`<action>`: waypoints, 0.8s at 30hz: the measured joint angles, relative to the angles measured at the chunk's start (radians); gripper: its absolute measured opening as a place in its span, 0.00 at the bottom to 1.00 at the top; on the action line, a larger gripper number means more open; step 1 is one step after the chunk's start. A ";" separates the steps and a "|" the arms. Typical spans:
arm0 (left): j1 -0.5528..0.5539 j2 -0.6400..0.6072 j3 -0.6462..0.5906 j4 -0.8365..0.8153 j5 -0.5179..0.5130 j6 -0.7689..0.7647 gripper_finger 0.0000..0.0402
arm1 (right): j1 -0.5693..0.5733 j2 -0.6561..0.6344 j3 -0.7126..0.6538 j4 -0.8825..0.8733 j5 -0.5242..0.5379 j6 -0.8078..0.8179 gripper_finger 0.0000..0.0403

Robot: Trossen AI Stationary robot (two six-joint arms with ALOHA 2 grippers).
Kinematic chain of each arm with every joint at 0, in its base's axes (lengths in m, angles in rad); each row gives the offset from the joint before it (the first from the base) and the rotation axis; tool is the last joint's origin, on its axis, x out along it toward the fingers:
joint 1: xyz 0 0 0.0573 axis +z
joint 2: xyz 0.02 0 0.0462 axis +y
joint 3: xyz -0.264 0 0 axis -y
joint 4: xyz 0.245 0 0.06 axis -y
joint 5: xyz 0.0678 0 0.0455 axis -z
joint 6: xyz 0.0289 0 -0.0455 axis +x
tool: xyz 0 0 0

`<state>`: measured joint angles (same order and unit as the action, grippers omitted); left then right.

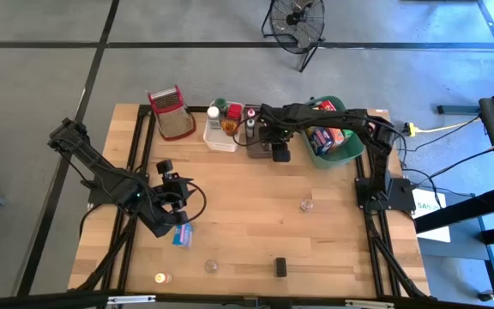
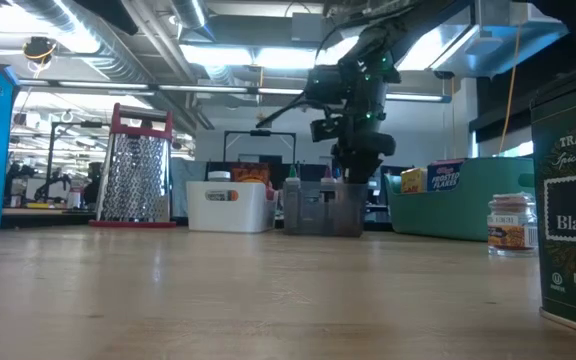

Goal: Pick & Place Kitchen Items
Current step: Put the red food coloring bottle into the black bin, then put the top brown seasoning bottle into the white bin

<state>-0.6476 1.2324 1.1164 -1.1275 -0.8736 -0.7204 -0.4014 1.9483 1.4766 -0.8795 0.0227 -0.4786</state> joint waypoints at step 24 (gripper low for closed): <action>0.000 0.000 0.000 0.000 0.004 -0.026 0.35 | 0.002 -0.011 0.000 0.047 0.019 0.000 0.66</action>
<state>-0.6476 1.2324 1.1164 -1.1271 -0.8700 -0.7460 -0.3989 1.9375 1.4765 -0.8321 0.0422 -0.4785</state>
